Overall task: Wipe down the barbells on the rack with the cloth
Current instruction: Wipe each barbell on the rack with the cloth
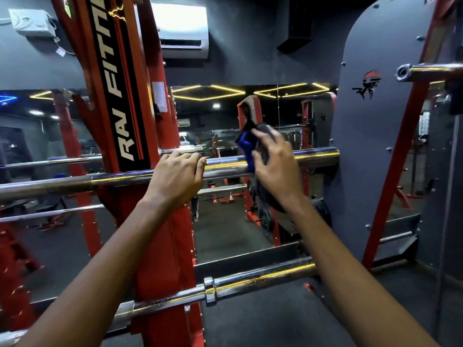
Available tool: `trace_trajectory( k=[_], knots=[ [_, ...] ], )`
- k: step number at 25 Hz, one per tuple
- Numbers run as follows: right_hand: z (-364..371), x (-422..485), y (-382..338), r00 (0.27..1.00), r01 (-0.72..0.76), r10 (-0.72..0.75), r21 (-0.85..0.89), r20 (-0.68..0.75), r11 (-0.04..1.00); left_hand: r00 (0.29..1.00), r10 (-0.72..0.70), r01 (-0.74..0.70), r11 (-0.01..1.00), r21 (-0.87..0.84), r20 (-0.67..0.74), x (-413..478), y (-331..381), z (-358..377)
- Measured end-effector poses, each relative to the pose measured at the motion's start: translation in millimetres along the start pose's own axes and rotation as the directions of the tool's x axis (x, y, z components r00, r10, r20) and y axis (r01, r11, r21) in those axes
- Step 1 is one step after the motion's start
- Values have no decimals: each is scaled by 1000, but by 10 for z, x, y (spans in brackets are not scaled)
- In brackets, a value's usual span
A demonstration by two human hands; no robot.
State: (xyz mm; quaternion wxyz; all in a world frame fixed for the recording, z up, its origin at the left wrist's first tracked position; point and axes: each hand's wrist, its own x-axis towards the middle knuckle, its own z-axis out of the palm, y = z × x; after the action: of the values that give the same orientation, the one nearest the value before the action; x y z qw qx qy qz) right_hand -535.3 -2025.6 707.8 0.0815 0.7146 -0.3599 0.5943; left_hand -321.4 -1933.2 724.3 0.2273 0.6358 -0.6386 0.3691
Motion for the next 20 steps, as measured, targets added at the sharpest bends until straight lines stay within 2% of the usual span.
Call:
trace_trajectory(
  k=[2, 4, 7, 10, 11, 13, 15, 17, 20],
  knots=[
    [-132, 60, 270, 980, -135, 145, 82, -138, 987, 1000, 9, -9, 1000, -21, -14, -4, -18, 8],
    [-111, 24, 319, 957, -173, 190, 96, -220, 980, 1000, 13, -12, 1000, -25, 10, 19, -37, -10],
    [66, -85, 69, 997, -45, 43, -44, -57, 998, 999, 21, -22, 1000, 21, 46, 129, -12, -48],
    [68, -90, 46, 992, 115, -111, -65, 59, 991, 997, 74, -75, 997, 20, 34, 319, 108, 2],
    [25, -57, 133, 992, 120, -116, -68, 53, 990, 994, 104, -104, 995, -12, 23, 359, 158, 30],
    [-75, 31, 391, 999, 34, -35, -56, -10, 998, 986, 169, -169, 984, -62, -2, 391, 221, 115],
    [-182, 122, 634, 992, -77, 73, -31, -106, 997, 972, 233, -234, 972, -29, -33, 362, 219, 222],
    [-187, 141, 665, 982, -134, 127, -40, -142, 990, 955, 294, -294, 956, 22, -34, 331, 186, 255],
    [-20, -27, 491, 992, -19, 6, -108, -123, 994, 933, 350, -340, 933, 115, -78, 290, 173, 276]
  ],
)
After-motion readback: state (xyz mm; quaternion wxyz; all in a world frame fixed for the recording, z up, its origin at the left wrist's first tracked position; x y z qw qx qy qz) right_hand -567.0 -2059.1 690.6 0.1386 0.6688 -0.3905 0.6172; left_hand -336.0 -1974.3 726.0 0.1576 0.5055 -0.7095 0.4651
